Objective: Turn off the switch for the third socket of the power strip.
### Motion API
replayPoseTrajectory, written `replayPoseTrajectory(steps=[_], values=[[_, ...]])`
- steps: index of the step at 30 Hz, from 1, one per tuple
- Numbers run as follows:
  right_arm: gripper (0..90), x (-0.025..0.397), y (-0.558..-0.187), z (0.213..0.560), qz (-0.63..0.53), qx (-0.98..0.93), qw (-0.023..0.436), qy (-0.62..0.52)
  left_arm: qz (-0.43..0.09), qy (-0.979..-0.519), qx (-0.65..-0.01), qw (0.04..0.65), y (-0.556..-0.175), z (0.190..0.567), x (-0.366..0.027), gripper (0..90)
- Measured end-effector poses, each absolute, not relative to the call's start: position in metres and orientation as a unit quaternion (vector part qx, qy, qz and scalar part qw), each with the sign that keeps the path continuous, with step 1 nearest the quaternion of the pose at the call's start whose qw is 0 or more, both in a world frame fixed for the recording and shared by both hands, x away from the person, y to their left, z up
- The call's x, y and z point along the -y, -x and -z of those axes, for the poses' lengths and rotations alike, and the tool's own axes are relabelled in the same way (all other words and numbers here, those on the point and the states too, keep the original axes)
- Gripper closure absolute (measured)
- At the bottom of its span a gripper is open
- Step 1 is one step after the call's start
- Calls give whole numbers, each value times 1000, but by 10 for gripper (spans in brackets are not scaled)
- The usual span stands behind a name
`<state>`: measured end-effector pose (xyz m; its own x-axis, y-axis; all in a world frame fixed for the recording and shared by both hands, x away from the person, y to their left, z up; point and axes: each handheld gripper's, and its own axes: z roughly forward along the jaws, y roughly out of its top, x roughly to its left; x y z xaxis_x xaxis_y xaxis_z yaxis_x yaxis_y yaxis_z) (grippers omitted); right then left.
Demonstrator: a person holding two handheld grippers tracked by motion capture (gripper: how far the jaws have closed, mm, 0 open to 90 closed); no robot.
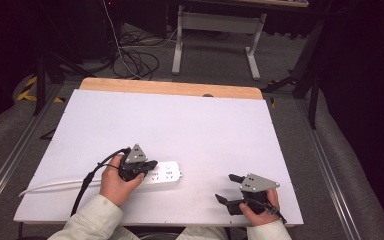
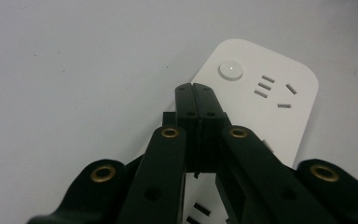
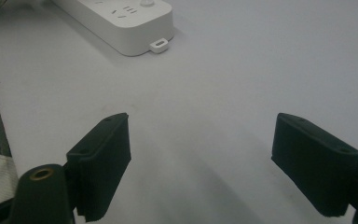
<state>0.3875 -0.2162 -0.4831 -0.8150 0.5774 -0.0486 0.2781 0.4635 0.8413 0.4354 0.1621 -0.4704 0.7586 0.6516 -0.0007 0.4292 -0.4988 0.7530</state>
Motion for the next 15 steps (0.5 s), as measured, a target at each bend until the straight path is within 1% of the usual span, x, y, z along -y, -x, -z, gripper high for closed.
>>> replayPoseTrajectory(steps=[9, 12, 13, 14, 15], values=[[195, 216, -387, 483, -451, -839, 166, -256, -134, -859, -322, 375, -437, 468, -159, 900], [194, 216, -388, 484, -450, -839, 165, -257, -127, -854, -322, 389, -437, 469, -162, 900], [194, 216, -388, 484, -451, -839, 165, -257, -129, -851, -317, 397, -438, 471, -164, 900], [195, 217, -388, 484, -451, -838, 166, -257, -135, -840, -317, 420, -438, 472, -171, 900], [195, 217, -388, 484, -451, -838, 166, -257, -135, -840, -317, 420, -438, 472, -171, 900]])
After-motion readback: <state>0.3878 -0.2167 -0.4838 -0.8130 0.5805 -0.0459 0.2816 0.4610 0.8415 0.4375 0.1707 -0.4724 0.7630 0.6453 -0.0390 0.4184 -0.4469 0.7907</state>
